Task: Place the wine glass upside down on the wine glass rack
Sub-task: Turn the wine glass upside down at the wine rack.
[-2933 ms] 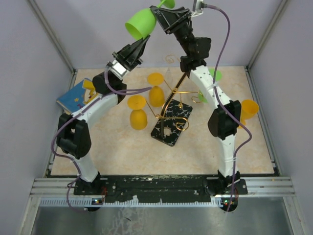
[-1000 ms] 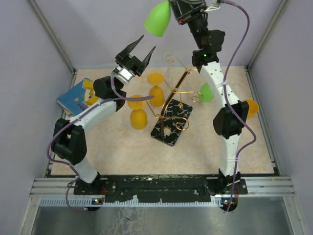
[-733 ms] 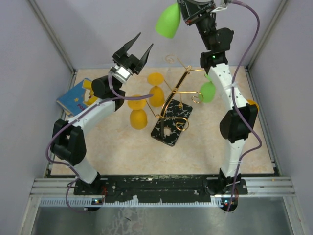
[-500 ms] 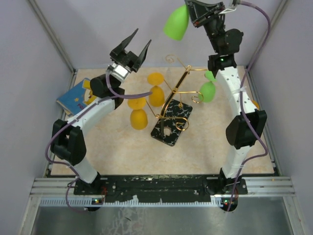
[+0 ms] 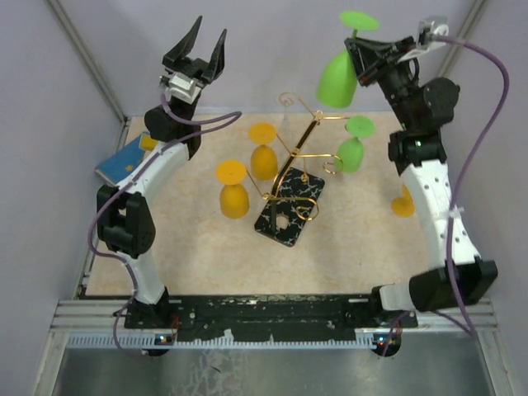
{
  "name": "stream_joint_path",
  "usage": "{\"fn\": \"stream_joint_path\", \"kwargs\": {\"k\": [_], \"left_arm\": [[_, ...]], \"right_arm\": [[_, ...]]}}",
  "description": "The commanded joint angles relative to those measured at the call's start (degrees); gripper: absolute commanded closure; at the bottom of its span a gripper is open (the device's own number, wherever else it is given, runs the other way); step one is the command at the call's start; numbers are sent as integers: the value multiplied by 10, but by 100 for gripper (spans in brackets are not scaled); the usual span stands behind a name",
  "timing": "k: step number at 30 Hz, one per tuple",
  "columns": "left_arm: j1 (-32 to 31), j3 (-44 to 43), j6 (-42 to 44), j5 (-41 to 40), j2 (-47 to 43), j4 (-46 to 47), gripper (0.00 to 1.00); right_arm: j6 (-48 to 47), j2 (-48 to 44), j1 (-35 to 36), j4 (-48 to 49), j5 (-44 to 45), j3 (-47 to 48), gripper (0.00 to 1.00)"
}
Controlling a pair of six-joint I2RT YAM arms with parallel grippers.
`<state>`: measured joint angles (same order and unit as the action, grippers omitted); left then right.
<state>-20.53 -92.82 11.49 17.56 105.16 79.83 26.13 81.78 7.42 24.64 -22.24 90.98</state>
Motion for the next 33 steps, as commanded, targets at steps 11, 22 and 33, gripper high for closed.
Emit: {"fn": "stream_joint_path", "kwargs": {"k": [11,22,33], "left_arm": [[26,-110,-51,-10,97,-22,41],[28,-136,-53,-11,126,-28,42],[27,-114,-38,-12,116,-24,43]], "right_arm": [[-137,-288,0,-225,38,-231,100],[-180,-425,0,-350,35,-342,100],[-187,-461,1,-374,-20,-406,100]]}}
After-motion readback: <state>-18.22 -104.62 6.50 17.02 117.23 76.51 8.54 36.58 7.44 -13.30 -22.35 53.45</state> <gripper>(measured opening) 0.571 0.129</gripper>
